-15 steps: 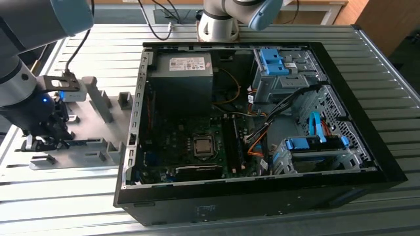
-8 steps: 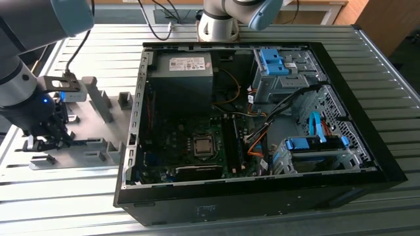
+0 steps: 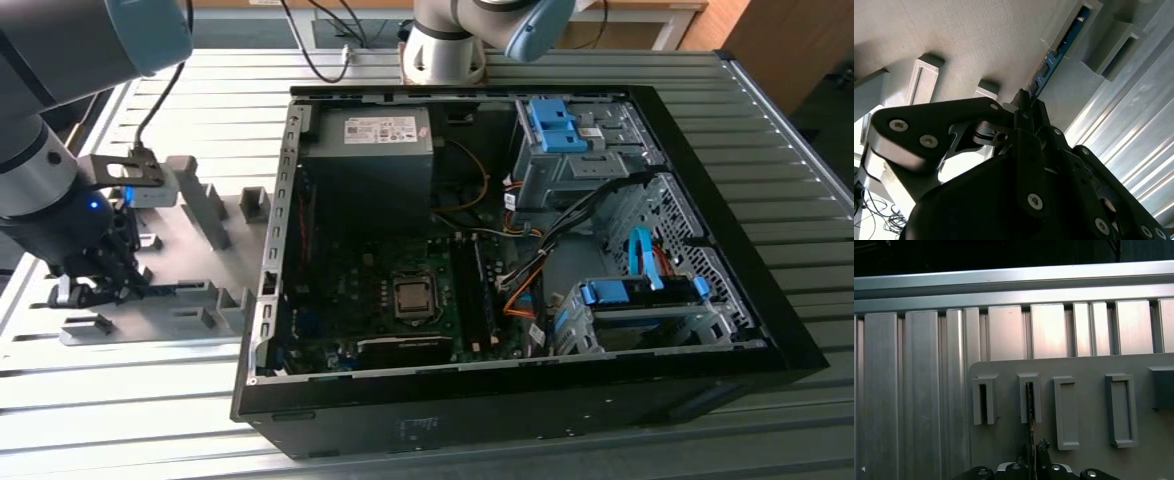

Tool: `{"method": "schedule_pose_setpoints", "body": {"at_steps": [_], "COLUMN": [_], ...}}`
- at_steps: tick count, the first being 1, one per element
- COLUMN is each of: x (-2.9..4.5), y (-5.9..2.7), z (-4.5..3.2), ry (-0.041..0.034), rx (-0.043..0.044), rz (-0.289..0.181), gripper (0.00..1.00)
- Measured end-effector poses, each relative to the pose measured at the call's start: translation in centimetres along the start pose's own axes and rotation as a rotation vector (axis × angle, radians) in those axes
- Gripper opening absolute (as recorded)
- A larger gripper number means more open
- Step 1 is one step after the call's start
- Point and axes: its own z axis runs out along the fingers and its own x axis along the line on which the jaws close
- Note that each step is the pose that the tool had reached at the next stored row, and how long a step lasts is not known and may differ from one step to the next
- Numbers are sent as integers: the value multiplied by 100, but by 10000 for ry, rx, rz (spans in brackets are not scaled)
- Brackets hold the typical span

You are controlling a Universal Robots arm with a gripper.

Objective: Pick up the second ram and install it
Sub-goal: 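Pick up the second ram and move it above second insertion slot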

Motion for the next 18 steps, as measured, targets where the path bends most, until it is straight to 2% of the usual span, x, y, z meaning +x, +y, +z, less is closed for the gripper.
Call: {"method": "schedule_pose_setpoints", "body": {"at_steps": [2, 3, 13, 18], "x": [0, 0, 0, 1], "y": [0, 0, 0, 0], "z": [0, 1, 4, 4], "ry": [2, 1, -2, 5], "rx": [-1, -2, -1, -5], "rz": [0, 0, -7, -594], "gripper": [20, 14, 14, 14]}}
